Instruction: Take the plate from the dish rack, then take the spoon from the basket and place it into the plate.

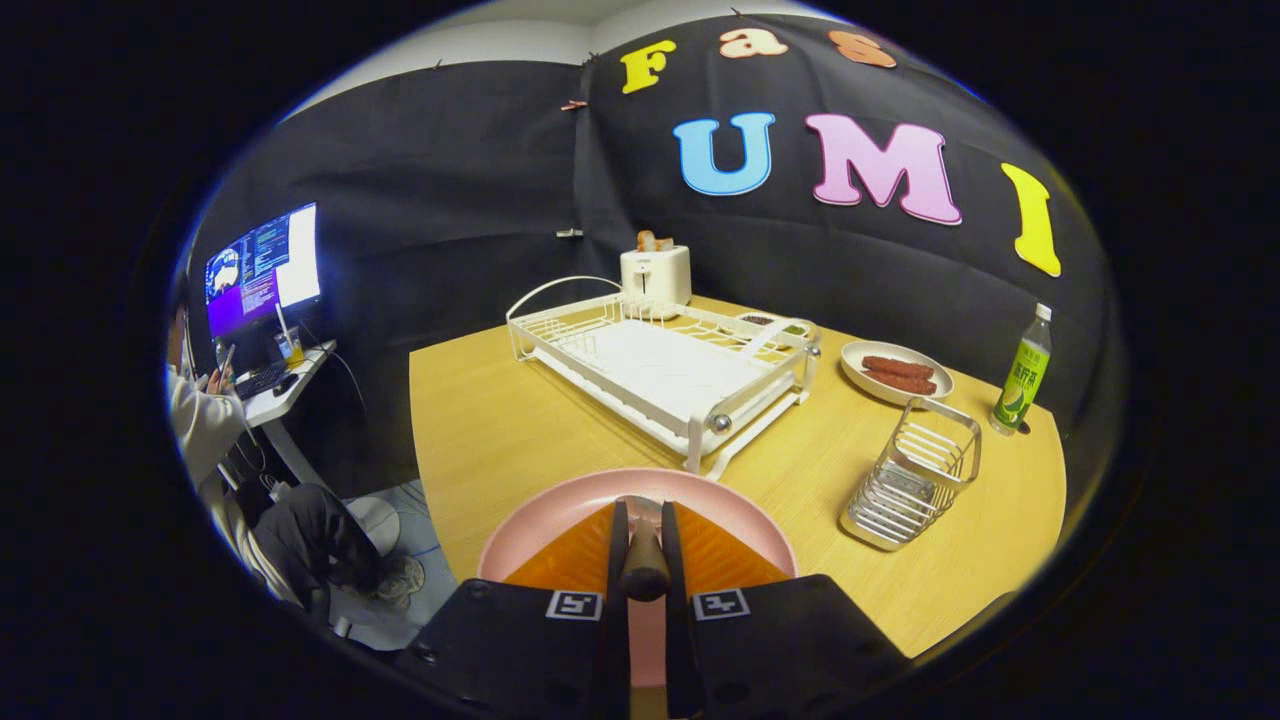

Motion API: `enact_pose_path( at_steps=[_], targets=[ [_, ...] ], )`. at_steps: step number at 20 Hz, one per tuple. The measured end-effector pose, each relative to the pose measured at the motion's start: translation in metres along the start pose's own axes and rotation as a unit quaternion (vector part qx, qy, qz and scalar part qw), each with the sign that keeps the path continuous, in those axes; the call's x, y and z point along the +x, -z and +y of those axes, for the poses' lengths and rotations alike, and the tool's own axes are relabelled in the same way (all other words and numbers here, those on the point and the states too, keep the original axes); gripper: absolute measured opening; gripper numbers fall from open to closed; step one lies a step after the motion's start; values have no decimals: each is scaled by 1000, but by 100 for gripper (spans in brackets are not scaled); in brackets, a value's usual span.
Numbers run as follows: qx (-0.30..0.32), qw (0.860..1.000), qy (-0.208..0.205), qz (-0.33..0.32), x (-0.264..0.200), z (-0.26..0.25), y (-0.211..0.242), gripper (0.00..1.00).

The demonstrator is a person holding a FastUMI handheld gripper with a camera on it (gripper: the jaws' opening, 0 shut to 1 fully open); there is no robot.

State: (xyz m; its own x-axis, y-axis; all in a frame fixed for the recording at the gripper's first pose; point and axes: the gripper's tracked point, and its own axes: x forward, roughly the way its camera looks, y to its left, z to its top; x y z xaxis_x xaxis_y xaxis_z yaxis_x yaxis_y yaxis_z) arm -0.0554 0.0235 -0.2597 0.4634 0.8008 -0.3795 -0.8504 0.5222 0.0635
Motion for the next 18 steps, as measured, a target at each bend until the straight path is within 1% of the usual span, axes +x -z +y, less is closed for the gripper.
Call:
enact_pose_path(
  at_steps=[1,3,7,8,12,15,18],
  targets=[
    [5,1000,2,6,0,-2,1,19],
    [21,1000,4,11,-2,-6,-1,28],
    [38,999,16,-6,-13,-14,-27,95],
    [40,999,20,-12,-15,-15,-36,100],
    [35,997,50,-48,-33,-29,-85,98],
    [29,993,89,-79,-53,-45,-126,98],
    [40,982,139,-118,-78,-55,-169,98]
  ],
)
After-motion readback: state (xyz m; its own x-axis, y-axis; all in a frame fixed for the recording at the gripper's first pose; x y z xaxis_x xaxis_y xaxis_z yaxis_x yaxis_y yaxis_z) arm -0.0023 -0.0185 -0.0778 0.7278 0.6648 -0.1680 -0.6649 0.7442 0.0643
